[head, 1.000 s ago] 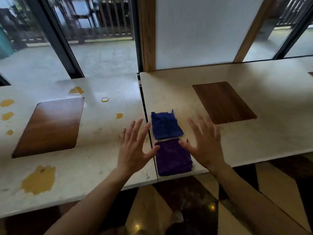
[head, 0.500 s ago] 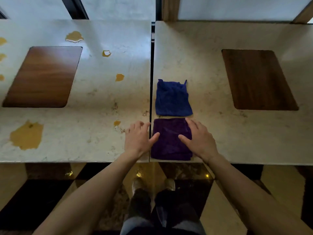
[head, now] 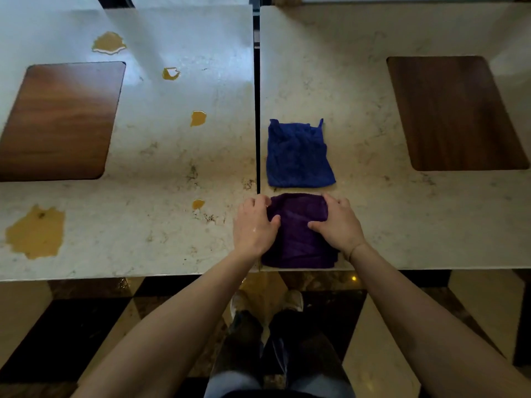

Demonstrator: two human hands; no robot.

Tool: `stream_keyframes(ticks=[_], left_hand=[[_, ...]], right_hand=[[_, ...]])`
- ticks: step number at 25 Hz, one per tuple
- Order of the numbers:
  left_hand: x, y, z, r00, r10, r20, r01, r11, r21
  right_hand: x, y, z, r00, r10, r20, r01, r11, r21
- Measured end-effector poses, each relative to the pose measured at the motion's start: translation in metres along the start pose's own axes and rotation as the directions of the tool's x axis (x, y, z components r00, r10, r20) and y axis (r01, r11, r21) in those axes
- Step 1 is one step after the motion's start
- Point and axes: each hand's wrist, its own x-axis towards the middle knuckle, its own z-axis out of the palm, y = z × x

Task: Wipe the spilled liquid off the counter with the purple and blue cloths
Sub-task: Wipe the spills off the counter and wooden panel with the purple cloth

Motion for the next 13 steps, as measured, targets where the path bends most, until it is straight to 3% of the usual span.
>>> stream_keyframes(ticks=[3,9,11,13], left_hand=[[-0.002,0.007,-0.004,0.998,-0.008,0.068,0.017,0.990,-0.138],[-0.007,0.015,-0.014,0.998,0.016,0.066,0.010,0.930,-0.368],[-0.011,0.015,-0.017,0.997,0.038,0.066,-0.007,0.909,-0.418],[-0.015,0.014,-0.020,0.998,0.047,0.039,-0.026,0.903,-0.428]], right_hand=[[0.000,-0.001,0.001,1.000,0.021,0.011,-0.021,0.999,-0.028],[-0.009,0.001,-0.002,1.000,-0.004,0.004,0.005,0.997,-0.078],[-0.015,0.001,-0.004,0.999,-0.027,0.025,0.026,0.999,0.041],[-0.021,0.001,-0.010,0.995,-0.007,0.099,-0.023,0.954,0.299]])
